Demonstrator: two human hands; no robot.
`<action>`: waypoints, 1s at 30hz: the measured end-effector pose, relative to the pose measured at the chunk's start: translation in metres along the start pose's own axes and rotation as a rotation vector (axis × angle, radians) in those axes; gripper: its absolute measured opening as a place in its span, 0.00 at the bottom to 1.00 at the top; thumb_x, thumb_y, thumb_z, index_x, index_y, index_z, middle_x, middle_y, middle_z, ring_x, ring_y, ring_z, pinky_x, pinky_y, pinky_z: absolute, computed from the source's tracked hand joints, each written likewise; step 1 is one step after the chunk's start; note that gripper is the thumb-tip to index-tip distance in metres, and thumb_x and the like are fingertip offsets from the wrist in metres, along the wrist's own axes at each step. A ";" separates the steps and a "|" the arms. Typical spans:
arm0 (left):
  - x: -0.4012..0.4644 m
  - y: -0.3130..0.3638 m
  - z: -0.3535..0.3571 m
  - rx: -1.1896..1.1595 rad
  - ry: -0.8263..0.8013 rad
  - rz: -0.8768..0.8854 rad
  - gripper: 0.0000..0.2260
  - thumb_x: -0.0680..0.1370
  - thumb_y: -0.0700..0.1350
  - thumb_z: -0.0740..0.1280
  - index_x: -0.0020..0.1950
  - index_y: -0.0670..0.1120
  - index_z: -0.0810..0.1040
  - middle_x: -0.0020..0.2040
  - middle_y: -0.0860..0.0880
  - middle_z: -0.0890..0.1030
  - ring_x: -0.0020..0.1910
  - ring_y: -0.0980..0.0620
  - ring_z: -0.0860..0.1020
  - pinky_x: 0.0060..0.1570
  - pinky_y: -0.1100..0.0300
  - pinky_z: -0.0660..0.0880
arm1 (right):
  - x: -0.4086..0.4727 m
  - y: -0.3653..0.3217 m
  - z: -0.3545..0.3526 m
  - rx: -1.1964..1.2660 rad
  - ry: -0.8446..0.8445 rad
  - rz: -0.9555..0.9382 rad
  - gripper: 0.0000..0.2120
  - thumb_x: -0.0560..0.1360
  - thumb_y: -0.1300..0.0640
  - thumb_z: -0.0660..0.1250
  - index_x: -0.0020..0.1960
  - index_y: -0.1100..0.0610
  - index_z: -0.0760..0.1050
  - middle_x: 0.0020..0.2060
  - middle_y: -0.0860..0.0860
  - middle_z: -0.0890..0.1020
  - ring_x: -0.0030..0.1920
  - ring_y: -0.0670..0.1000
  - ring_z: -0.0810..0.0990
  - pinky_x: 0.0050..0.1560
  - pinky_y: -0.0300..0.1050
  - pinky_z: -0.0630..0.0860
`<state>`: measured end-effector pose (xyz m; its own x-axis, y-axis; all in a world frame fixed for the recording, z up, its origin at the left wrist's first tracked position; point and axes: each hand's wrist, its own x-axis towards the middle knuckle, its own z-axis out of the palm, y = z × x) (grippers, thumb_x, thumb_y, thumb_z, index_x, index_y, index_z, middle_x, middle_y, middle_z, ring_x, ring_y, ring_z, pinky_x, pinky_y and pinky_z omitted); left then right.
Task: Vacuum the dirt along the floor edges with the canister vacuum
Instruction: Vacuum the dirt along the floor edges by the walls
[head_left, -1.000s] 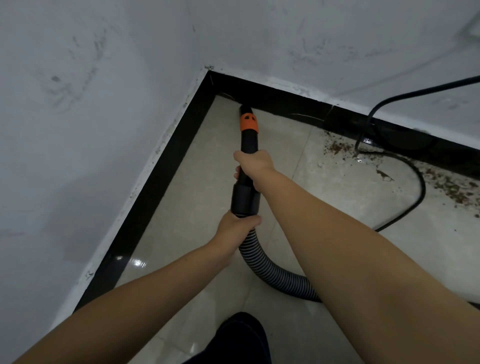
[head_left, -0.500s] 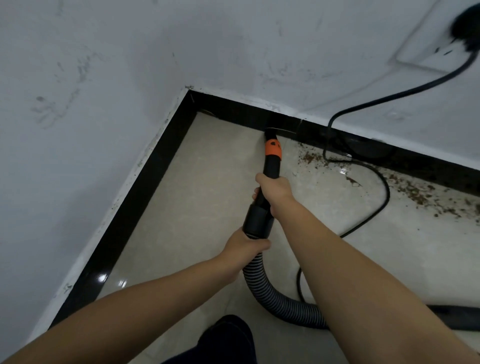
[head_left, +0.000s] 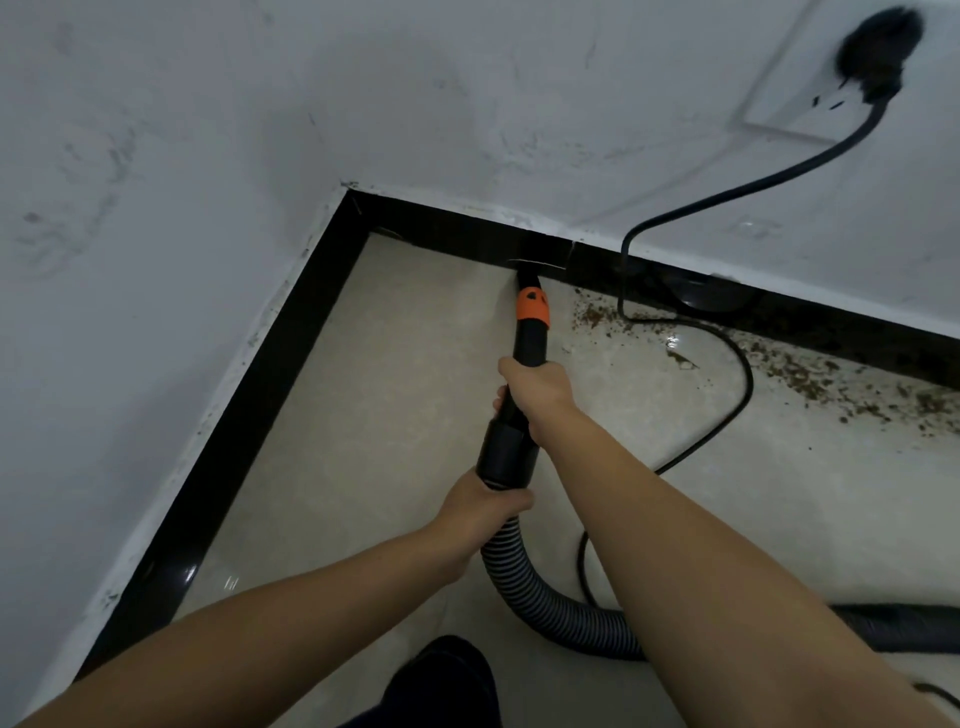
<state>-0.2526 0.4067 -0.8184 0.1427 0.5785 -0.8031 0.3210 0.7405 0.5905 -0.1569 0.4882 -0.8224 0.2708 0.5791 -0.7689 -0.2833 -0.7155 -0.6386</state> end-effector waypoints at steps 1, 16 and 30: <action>0.001 -0.001 -0.003 -0.018 0.008 -0.002 0.12 0.74 0.38 0.69 0.55 0.47 0.74 0.44 0.48 0.78 0.45 0.50 0.77 0.39 0.63 0.73 | 0.000 0.000 0.005 -0.008 -0.010 0.000 0.06 0.75 0.62 0.65 0.50 0.60 0.69 0.30 0.55 0.74 0.27 0.52 0.73 0.31 0.43 0.74; 0.027 0.003 -0.032 -0.195 0.138 -0.006 0.09 0.75 0.39 0.68 0.54 0.44 0.75 0.41 0.48 0.77 0.40 0.52 0.76 0.40 0.61 0.73 | 0.016 -0.021 0.066 -0.204 -0.138 -0.053 0.08 0.75 0.61 0.65 0.40 0.57 0.67 0.30 0.55 0.73 0.26 0.51 0.72 0.28 0.40 0.72; -0.005 -0.038 0.062 -0.134 -0.083 -0.306 0.10 0.73 0.44 0.71 0.53 0.46 0.77 0.54 0.43 0.81 0.54 0.46 0.79 0.58 0.51 0.76 | -0.019 0.022 -0.039 -0.352 -0.084 -0.032 0.05 0.74 0.60 0.64 0.47 0.57 0.69 0.35 0.54 0.75 0.26 0.50 0.74 0.27 0.38 0.73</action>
<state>-0.2077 0.3541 -0.8416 0.1365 0.2964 -0.9453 0.2353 0.9172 0.3216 -0.1327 0.4468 -0.8205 0.1938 0.6233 -0.7576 0.0624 -0.7785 -0.6245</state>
